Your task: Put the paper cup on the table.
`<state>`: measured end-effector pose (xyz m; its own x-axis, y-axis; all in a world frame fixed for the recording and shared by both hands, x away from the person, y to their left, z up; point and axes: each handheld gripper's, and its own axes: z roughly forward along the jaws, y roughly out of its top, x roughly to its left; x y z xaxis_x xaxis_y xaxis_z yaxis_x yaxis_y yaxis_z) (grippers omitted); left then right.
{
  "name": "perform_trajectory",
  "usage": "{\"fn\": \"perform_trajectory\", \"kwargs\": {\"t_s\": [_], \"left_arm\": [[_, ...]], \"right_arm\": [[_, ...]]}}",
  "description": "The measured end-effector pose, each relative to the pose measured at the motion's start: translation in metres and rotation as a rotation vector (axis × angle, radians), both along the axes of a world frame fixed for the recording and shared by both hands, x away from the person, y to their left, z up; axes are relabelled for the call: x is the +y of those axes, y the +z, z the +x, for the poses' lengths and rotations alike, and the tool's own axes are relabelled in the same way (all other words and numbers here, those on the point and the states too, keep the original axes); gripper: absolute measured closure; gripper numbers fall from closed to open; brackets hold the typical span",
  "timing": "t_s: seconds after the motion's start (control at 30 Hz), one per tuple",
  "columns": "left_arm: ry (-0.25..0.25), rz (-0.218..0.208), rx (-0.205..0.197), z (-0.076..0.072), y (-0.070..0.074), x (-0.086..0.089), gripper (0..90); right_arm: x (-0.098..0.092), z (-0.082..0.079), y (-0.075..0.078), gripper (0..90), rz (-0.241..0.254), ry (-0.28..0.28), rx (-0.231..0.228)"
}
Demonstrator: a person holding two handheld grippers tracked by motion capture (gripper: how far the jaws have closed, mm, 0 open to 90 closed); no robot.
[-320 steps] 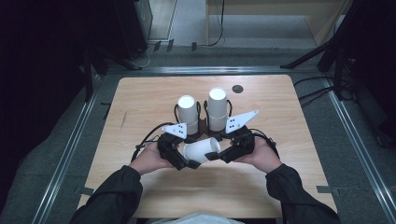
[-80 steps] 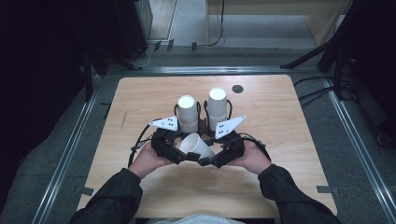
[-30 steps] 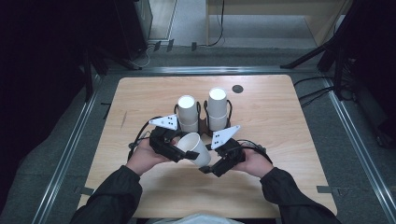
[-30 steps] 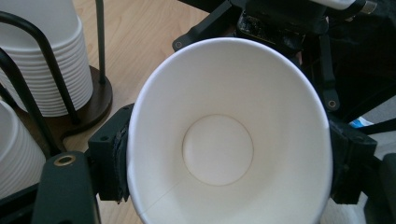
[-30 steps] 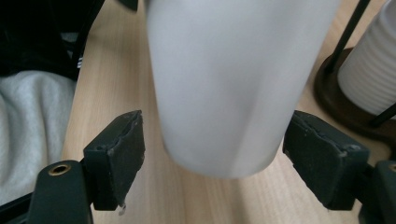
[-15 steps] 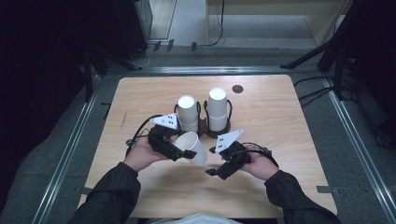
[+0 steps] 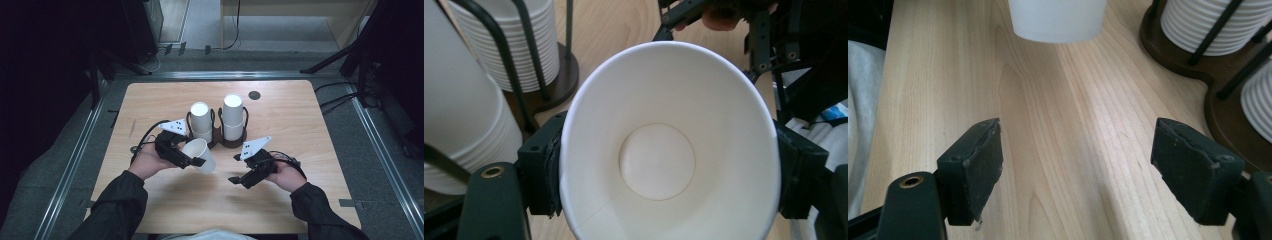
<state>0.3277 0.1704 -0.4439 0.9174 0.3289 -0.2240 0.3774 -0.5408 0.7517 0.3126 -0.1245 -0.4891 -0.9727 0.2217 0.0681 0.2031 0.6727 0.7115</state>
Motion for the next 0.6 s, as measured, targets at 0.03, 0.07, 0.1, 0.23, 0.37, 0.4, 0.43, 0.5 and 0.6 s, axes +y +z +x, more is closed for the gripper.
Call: {"fn": "perform_trajectory", "kwargs": {"t_s": [0.03,0.07,0.1,0.23,0.37,0.4,0.43,0.5,0.6], "left_arm": [[0.003,0.004,-0.002,0.000,0.000,0.001,20.7],[0.003,0.006,0.000,0.001,0.000,0.002,20.7],[0.007,0.010,-0.002,0.001,-0.001,0.003,20.7],[0.018,0.019,-0.001,0.003,-0.002,0.006,20.7],[0.028,0.021,0.013,0.007,-0.005,0.010,20.7],[0.029,0.025,0.010,0.007,-0.005,0.011,20.7],[0.031,0.031,0.011,0.008,-0.005,0.012,20.7],[0.034,0.054,-0.001,0.009,-0.005,0.014,20.7],[0.043,0.052,0.000,0.010,-0.005,0.019,20.6]], "right_arm": [[-0.001,0.001,0.000,21.1,0.000,-0.004,0.002],[-0.003,0.002,0.000,21.1,0.000,-0.007,0.001],[-0.004,0.002,0.001,21.1,0.002,-0.013,0.003],[-0.009,0.006,0.003,21.1,0.015,-0.044,-0.002],[-0.015,0.009,0.004,21.1,0.019,-0.062,0.002],[-0.016,0.009,0.004,21.1,0.015,-0.066,0.004],[-0.017,0.010,0.004,21.1,0.015,-0.071,0.005],[-0.021,0.012,0.004,21.0,0.019,-0.078,0.007],[-0.025,0.015,0.003,21.1,0.023,-0.091,0.016]]}}
